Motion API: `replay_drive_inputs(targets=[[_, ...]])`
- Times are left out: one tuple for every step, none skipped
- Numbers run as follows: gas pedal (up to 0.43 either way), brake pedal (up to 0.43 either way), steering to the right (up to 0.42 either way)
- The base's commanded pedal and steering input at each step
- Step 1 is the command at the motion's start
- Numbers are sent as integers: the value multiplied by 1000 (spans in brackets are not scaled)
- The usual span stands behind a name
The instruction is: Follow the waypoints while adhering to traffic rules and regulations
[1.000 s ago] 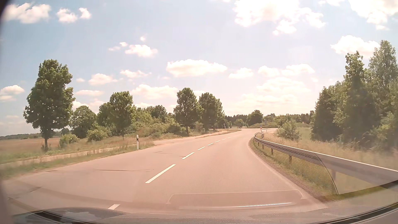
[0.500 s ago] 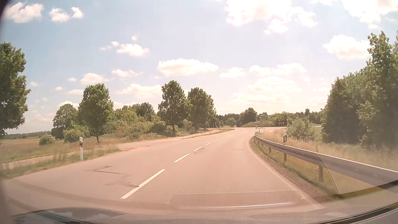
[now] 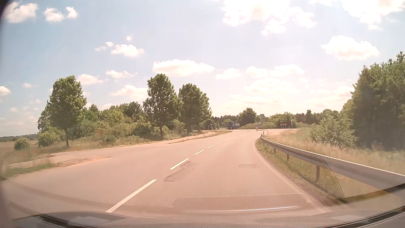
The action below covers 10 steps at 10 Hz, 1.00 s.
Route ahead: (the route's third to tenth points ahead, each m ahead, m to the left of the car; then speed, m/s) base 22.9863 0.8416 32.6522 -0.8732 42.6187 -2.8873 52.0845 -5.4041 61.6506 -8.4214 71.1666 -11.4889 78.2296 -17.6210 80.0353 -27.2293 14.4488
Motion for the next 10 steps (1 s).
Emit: replay_drive_inputs(targets=[[20, 12, 25], [20, 12, 26], [20, 12, 26], [20, 12, 26], [20, 12, 26], [20, 12, 26], [20, 12, 26], [20, 12, 26], [20, 12, 26], [20, 12, 27]])
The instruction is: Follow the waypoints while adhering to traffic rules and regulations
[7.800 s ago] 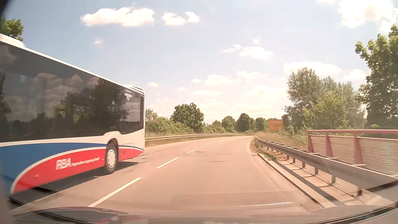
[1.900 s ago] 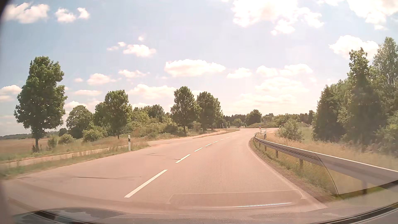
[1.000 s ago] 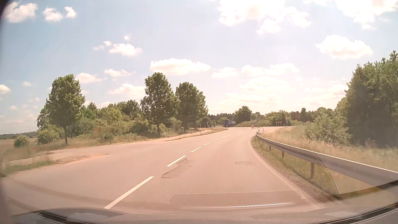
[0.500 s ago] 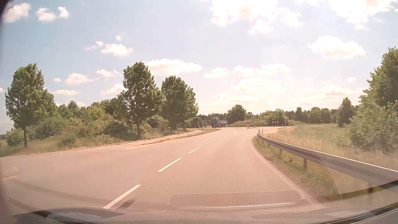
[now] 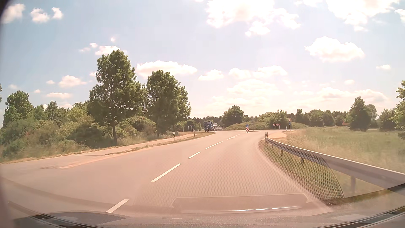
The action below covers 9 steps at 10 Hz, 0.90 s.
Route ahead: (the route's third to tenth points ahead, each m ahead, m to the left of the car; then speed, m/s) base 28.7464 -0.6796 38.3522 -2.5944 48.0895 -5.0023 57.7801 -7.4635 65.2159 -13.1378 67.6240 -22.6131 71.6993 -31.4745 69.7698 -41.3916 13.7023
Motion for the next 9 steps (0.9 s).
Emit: replay_drive_inputs(targets=[[20, 12, 28], [20, 12, 32], [20, 12, 33], [0, 12, 33], [0, 12, 33], [0, 12, 33], [0, 12, 33], [0, 12, 33], [0, 49, 33]])
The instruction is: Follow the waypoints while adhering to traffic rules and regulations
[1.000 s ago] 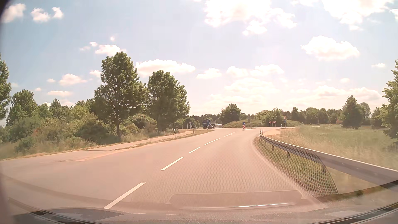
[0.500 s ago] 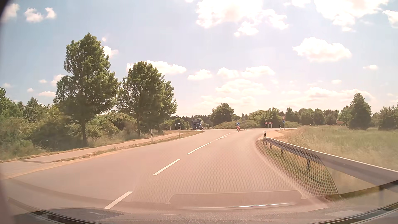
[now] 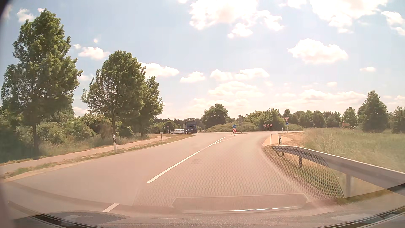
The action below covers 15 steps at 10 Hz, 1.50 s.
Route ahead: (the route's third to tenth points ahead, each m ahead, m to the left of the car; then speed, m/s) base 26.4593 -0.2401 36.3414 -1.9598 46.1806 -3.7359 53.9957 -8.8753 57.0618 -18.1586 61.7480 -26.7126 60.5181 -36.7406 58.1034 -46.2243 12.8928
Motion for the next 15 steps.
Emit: replay_drive_inputs(targets=[[0, 79, 33], [0, 91, 33], [0, 110, 33], [0, 122, 33], [0, 122, 33], [0, 140, 33], [0, 152, 33], [0, 159, 33], [0, 171, 33], [0, 171, 35], [0, 171, 37], [0, 177, 38], [0, 177, 39], [0, 177, 39], [0, 177, 39]])
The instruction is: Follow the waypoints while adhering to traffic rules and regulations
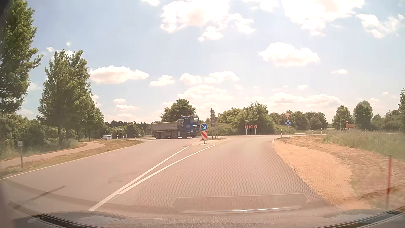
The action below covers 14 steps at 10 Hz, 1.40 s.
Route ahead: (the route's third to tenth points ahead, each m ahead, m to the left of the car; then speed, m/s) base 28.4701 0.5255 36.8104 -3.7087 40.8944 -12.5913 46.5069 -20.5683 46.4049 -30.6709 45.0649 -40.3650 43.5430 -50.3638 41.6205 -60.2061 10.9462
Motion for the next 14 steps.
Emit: replay_drive_inputs(targets=[[0, 171, 39], [0, 165, 39], [0, 165, 38], [0, 165, 35], [0, 159, 35], [0, 152, 35], [0, 128, 35], [0, 24, 35], [0, 12, 36], [0, 12, 40], [0, 12, 47], [0, 12, 50], [0, 12, 50], [0, 12, 50]])
